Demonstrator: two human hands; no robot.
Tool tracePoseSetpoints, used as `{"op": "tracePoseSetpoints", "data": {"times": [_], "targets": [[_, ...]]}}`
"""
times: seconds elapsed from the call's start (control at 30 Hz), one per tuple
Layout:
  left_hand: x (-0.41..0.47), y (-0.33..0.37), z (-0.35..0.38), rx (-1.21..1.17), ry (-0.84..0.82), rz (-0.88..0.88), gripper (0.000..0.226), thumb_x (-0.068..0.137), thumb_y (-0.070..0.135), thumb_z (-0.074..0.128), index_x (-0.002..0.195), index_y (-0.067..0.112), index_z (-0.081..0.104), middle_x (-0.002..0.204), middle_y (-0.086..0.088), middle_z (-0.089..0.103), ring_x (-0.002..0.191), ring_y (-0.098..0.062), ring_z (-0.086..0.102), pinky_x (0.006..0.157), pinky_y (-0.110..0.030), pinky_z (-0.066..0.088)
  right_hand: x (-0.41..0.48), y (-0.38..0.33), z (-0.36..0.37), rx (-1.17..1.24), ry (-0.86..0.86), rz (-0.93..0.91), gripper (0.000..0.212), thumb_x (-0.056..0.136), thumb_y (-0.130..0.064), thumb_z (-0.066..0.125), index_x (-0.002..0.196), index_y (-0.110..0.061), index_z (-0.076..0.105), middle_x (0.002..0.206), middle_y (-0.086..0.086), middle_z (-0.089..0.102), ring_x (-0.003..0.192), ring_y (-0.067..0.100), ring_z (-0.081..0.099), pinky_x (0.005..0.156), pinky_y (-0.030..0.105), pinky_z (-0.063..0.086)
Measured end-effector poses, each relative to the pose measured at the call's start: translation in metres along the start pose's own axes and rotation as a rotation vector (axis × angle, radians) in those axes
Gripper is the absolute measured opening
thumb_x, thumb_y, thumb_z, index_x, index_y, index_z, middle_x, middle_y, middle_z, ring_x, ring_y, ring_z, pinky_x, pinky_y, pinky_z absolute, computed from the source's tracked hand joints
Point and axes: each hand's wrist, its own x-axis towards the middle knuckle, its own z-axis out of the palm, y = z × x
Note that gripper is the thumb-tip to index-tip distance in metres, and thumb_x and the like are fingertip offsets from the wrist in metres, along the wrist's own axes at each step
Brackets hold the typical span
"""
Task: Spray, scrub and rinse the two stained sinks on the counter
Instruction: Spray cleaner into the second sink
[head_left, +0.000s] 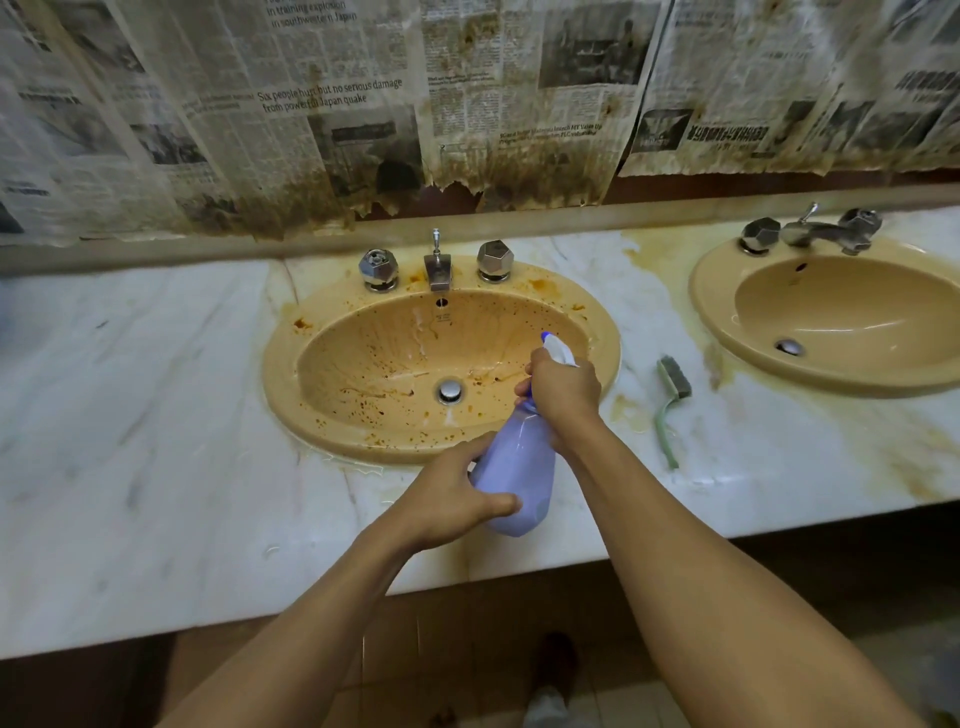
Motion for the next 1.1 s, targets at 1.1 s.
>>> {"op": "tracePoseSetpoints", "data": {"times": [1.1], "targets": [[0.01,0.005,0.02,0.071,-0.031,0.005,0.054,0.067,0.041,0.077,0.12,0.036,0.068,0.108,0.006,0.073,0.095,-0.019,0.069,0.086,-0.051,0.057,0.005,0.007,-0.031,0.046,-0.015,0.016,0.044,0.084,-0.025,0.054,0.123,-0.01,0.068,0.058,0.006,0.066,0.059,0.025,0.065,0.057,0.03,0.056]]}}
